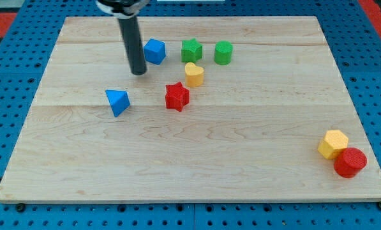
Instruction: Push the blue triangle towards the left center of the board
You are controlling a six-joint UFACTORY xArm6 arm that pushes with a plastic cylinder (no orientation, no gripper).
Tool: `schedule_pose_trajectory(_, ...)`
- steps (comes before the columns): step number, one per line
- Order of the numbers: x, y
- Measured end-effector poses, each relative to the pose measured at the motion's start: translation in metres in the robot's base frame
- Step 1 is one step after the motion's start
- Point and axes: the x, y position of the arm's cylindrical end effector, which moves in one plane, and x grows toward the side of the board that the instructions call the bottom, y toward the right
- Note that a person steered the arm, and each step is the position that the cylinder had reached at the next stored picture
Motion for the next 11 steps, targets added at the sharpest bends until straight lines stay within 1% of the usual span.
schedule_pose_trajectory(1, -0.005, 0.012)
schedule_pose_trajectory(2, -0.023, 0.012)
schedule_pose_trajectory(3, -0.029, 0.018)
schedule_pose_trajectory(4, 0.004, -0.006)
schedule_pose_trajectory(5, 0.074, 0.019)
schedule_pose_trajectory(6, 0.110, 0.015)
schedule_pose_trajectory(7, 0.106, -0.016)
schedule_pose_trajectory(8, 0.078, -0.048)
schedule_pose_trajectory(9, 0.064, -0.087)
schedule_pose_trajectory(10, 0.087, -0.106)
schedule_pose_trajectory(11, 0.074, -0.124)
